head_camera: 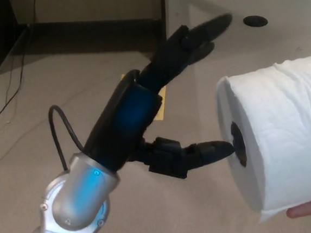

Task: A person is holding a toilet paper roll and the robot extends its left hand to grab the roll by inserting its thumb into the gap in the middle and brings its hand down by its side. Then it extends its arm again to hand the toilet paper roll back to the person.

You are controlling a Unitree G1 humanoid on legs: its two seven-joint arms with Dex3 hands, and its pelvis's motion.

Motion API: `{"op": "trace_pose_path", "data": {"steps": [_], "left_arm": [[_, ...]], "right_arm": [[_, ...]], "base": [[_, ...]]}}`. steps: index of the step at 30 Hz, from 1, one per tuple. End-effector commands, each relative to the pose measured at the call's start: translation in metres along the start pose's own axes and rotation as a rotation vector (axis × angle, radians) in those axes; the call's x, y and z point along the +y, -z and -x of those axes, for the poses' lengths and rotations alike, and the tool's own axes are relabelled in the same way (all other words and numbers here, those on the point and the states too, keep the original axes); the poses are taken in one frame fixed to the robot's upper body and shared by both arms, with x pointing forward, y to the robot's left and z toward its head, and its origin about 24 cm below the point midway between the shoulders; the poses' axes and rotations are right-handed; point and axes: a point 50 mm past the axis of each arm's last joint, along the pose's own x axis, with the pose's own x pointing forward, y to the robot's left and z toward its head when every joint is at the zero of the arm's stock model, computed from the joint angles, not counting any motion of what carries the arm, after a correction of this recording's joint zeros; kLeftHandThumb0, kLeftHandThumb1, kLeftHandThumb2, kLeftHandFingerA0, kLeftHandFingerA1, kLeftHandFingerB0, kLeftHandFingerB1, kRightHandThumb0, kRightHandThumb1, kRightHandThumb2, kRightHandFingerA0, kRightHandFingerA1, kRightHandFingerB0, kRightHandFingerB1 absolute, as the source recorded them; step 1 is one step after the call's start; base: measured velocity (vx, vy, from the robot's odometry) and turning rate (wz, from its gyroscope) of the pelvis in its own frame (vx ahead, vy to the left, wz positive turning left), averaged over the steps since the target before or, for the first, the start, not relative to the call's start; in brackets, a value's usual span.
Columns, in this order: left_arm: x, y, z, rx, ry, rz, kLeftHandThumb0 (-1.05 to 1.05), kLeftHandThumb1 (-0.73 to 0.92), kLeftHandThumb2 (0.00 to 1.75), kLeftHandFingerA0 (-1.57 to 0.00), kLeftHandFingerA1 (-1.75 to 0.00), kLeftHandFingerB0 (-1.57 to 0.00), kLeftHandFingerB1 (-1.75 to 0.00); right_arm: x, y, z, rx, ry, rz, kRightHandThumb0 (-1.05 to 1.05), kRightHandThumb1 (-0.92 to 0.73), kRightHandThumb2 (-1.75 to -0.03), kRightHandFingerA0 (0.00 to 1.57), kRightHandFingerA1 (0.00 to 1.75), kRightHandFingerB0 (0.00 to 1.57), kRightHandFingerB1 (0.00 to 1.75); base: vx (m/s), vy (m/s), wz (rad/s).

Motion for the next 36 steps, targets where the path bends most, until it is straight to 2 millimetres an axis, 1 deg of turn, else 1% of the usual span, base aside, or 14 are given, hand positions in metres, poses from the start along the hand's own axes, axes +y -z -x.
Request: {"op": "trace_pose_path", "data": {"steps": [1,3,4,6,12,14,21,22,30,31,32,33,35,36], "left_arm": [[-0.006,-0.003,0.002,0.001,-0.004,-0.008,-0.44,0.37,0.6,-0.22,-0.39,-0.13,-0.32],[-0.009,-0.003,0.003,0.002,-0.003,0.0,-0.23,0.26,0.83,-0.08,-0.51,-0.06,-0.5],[-0.011,-0.004,0.002,0.001,-0.003,-0.001,-0.23,0.26,0.83,-0.07,-0.5,-0.05,-0.5],[-0.012,-0.005,-0.001,-0.012,-0.002,-0.009,-0.45,0.38,0.6,-0.2,-0.39,-0.12,-0.32],[-0.022,-0.01,-0.014,-0.037,0.004,-0.011,-0.21,0.25,0.82,-0.09,-0.51,-0.07,-0.5],[-0.023,-0.012,-0.02,-0.051,0.007,-0.029,-0.45,0.37,0.6,-0.24,-0.39,-0.15,-0.32],[-0.028,-0.026,-0.045,-0.12,0.019,-0.021,-0.46,0.38,0.62,-0.25,-0.38,-0.16,-0.34],[-0.031,-0.028,-0.05,-0.128,0.025,-0.026,-0.46,0.39,0.62,-0.25,-0.38,-0.15,-0.34],[-0.046,-0.037,-0.066,-0.186,0.059,0.005,-0.32,0.5,0.55,-0.43,-0.38,-0.23,-0.29],[-0.048,-0.038,-0.068,-0.193,0.075,-0.003,-0.22,0.43,0.91,-0.62,-0.71,-0.14,-0.48],[-0.048,-0.038,-0.068,-0.196,0.093,-0.026,-0.3,0.7,0.6,-1.01,-1.07,-0.38,-0.33],[-0.048,-0.038,-0.066,-0.183,0.126,-0.03,-0.26,0.76,0.63,-1.19,-0.98,-0.53,-0.36],[-0.048,-0.036,-0.063,-0.166,0.166,-0.022,-0.18,0.76,0.63,-1.24,-0.92,-0.68,-0.41],[-0.047,-0.034,-0.059,-0.168,0.177,-0.029,-0.09,0.74,0.64,-1.02,-1.27,-0.87,-0.49]], "right_arm": [[-0.001,0.008,0.002,0.028,-0.01,0.022,-0.44,-0.55,-0.86,0.63,0.66,0.41,0.53],[0.002,0.01,0.003,0.024,-0.018,0.022,-0.39,-0.68,-0.6,0.69,0.6,0.47,0.41],[0.003,0.011,0.004,0.022,-0.021,0.021,-0.45,-0.54,-0.86,0.62,0.67,0.41,0.54],[0.002,0.009,0.003,0.025,-0.024,0.016,-0.45,-0.54,-0.86,0.6,0.65,0.4,0.53],[0.004,0.008,0.003,0.025,-0.029,0.005,-0.44,-0.55,-0.87,0.6,0.65,0.4,0.53],[0.002,0.005,0.002,0.017,-0.024,0.007,-0.45,-0.54,-0.86,0.62,0.66,0.39,0.53],[-0.007,-0.008,-0.003,-0.006,0.006,0.009,-0.46,-0.54,-0.86,0.62,0.66,0.4,0.53],[-0.008,-0.008,-0.003,-0.015,0.008,0.008,-0.4,-0.67,-0.6,0.69,0.6,0.46,0.41],[-0.008,-0.008,-0.003,-0.017,0.011,-0.006,-0.45,-0.54,-0.85,0.65,0.71,0.4,0.53],[-0.008,-0.008,-0.003,-0.02,0.014,0.001,-0.39,-0.67,-0.6,0.69,0.63,0.46,0.4],[-0.009,-0.008,-0.003,-0.021,0.014,0.003,-0.39,-0.66,-0.6,0.69,0.63,0.46,0.4],[-0.009,-0.009,-0.003,-0.018,0.014,0.003,-0.39,-0.67,-0.6,0.69,0.63,0.46,0.4],[-0.009,-0.008,-0.003,-0.013,0.012,0.004,-0.45,-0.54,-0.85,0.66,0.7,0.39,0.53],[-0.008,-0.008,-0.003,-0.012,0.005,-0.007,-0.44,-0.54,-0.85,0.62,0.68,0.39,0.52]], "base": [[0.0,0.0,0.0],[0.0,0.0,0.0],[0.0,0.0,0.0],[0.0,0.0,0.0],[0.0,0.0,0.0],[0.0,0.0,0.0],[0.0,0.0,0.0],[0.0,0.0,0.0],[0.0,0.0,0.0],[0.0,0.0,0.0],[0.0,0.0,0.0],[0.0,0.0,0.0],[0.0,0.0,0.0],[0.0,0.0,0.0]]}}
